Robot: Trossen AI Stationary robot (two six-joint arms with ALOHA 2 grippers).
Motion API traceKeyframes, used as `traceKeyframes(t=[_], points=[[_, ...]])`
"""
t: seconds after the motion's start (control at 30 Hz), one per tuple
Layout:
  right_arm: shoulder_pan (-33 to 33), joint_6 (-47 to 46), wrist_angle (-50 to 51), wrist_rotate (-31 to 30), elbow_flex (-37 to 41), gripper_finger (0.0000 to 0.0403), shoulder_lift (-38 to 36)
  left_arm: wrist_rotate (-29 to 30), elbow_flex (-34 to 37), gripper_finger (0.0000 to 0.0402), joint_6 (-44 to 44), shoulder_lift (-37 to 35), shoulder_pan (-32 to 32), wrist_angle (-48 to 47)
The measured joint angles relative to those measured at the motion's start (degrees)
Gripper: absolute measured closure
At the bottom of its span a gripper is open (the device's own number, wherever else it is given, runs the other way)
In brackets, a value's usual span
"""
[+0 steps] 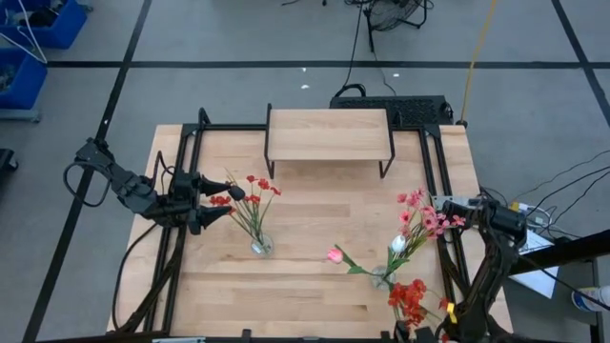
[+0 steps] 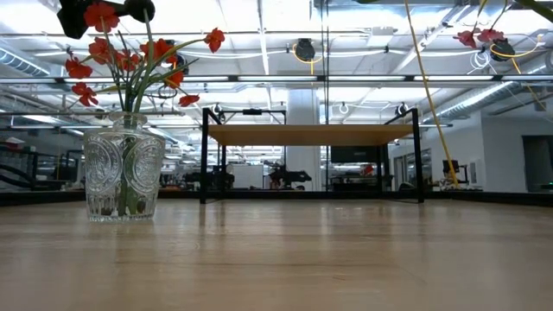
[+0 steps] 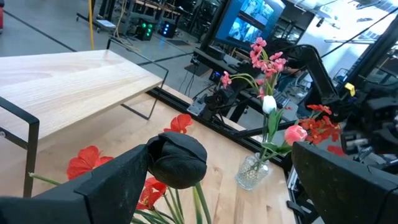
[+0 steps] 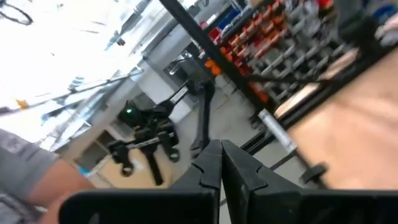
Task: Pick and place flowers into a vace then onto a shelf
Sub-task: Put the right transparent vase with flowers on the shelf
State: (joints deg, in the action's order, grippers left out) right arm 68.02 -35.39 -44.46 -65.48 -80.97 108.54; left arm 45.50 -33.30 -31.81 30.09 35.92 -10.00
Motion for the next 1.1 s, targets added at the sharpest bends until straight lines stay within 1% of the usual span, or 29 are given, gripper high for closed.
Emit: traceKeyframes(t=[0.13,0.27,0.33,0.43,0.53,0.6,0.7,0.87,0.93,1.0,1.1], points=[[1.53,-7.34,0.05,3.00,-0.02,0.0403,3.27,0.00,0.00,0.0002,-0.11,0.00,0.00,0.00],[2.28,-11.33,-1.48,3.99,0.00,0.0403,4.82,0.00,0.00,0.0002,-0.01,0.00,0.02,0.00],[2.67,-15.21,2.04,4.05,0.03,0.0403,5.34,0.00,0.00,0.0002,-0.01,0.00,0.00,-0.02],[3.37,-23.59,7.93,4.92,0.27,0.0403,7.37,0.00,0.00,0.0002,0.00,0.02,0.02,-0.02],[3.70,-28.13,6.69,7.11,0.28,0.0403,10.40,0.00,0.00,0.0002,0.00,0.02,0.00,-0.02],[3.88,-29.63,5.59,5.23,0.28,0.0403,12.11,0.00,0.00,0.0002,0.00,0.01,0.01,0.00],[4.15,-32.34,5.65,-1.68,0.28,0.0403,14.08,0.00,0.00,0.0002,0.00,0.00,0.00,0.00],[4.11,-39.50,7.90,-5.37,0.26,0.0403,17.96,0.00,0.00,0.0002,0.00,0.00,0.02,-0.02],[4.10,-40.28,8.05,-7.22,0.28,0.0403,19.24,0.00,0.00,0.0002,-0.04,0.02,0.00,-0.01],[3.95,-40.45,7.93,-7.87,0.26,0.0403,20.51,0.00,0.00,0.0002,-0.02,0.02,0.00,0.00],[3.81,-43.23,8.34,-7.93,0.29,0.0403,22.93,0.00,0.00,0.0002,-0.02,0.01,0.00,-0.02]])
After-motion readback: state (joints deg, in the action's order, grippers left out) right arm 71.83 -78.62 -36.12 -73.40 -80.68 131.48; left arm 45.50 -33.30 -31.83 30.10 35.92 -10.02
